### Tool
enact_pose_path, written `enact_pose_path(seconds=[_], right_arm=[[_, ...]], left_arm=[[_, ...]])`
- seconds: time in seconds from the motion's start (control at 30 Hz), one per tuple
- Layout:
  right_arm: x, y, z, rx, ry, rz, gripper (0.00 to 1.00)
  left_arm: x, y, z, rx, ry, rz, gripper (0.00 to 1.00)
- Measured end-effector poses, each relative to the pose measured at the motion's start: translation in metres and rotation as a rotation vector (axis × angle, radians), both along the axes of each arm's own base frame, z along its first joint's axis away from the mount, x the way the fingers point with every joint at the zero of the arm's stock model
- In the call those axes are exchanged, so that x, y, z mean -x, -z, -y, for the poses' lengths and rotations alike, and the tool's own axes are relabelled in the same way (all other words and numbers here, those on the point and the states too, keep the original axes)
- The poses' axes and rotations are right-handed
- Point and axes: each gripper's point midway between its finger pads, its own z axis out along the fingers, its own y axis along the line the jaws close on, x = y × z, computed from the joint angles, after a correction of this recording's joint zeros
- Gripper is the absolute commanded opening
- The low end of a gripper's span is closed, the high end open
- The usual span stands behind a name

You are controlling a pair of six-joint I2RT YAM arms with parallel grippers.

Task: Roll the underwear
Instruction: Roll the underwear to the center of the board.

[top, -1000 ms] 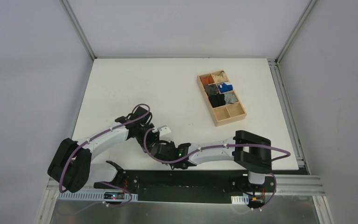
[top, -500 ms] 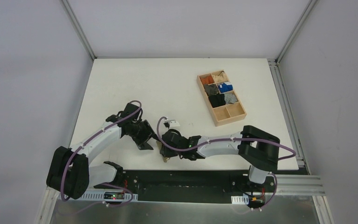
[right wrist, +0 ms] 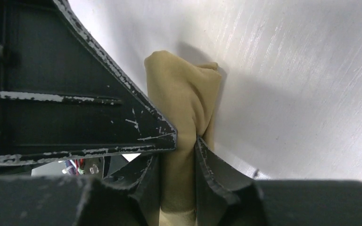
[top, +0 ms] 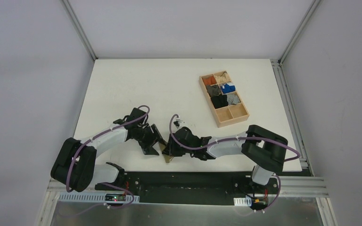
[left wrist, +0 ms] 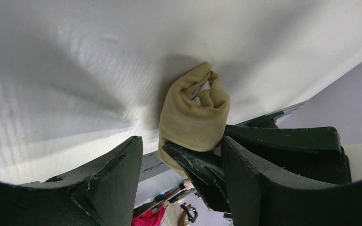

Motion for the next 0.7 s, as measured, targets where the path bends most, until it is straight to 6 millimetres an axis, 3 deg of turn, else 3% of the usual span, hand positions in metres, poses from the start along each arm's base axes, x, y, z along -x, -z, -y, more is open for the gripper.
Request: enact_pose_path(seconds=[0.37,0.43,0.47,0.53,0.6,0.7], right_arm=[[0.006,-0.001,0.004,-0.122,-0.029,-0.105,0.0],[0.006,0.0,0.005,-0.136,-0.031,-0.119,0.0],[0.006,-0.001,0.006,-0.143,-0.033,-0.126,0.04],[0.007,-0.001,0.006,-0.155,-0.034,-0.141,0.3],[0.007,-0.001,0.007,-0.157,-0.035,-0.15,0.46],[0.007,-0.004,0.01,-0.135,-0.026,-0.144,0.55]], left_arm=[[-0.006,0.012,0.014,0.02,0.041,0.007,0.4],[-0.006,0.013,0.015,0.027,0.044,0.001,0.31],[-0.006,0.012,0.015,0.029,0.045,0.001,0.17],[-0.006,0.012,0.016,0.031,0.048,0.002,0.0],[-0.006,0.011,0.016,0.032,0.049,0.004,0.0],[-0.005,0.01,0.017,0.043,0.053,0.0,0.0]])
